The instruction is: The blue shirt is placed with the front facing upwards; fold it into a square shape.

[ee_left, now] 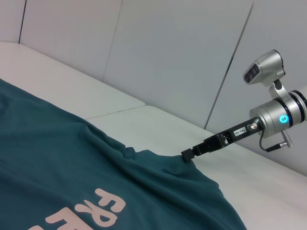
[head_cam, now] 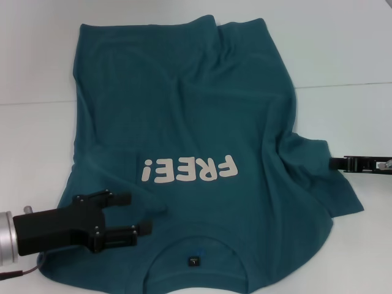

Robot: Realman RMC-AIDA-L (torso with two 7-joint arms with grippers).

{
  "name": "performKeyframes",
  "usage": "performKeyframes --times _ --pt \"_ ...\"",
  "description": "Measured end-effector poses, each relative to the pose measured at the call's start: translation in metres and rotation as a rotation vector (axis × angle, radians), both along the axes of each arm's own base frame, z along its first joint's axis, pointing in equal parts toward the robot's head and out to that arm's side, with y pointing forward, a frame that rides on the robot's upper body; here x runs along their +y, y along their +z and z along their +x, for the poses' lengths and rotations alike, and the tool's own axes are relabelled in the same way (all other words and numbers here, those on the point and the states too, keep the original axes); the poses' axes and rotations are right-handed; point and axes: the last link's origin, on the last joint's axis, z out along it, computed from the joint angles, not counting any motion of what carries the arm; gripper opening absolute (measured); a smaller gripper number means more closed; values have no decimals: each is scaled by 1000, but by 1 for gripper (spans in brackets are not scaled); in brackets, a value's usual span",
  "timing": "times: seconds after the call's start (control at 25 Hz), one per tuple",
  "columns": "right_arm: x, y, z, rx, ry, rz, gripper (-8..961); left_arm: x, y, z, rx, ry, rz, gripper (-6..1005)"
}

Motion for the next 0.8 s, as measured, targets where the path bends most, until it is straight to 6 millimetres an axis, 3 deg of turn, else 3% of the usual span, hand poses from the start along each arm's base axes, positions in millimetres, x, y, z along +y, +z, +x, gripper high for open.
performKeyframes --times 0.8 --pt "-10 30 27 19 -76 133 -1 -1 -3 2 -12 -1 -7 888"
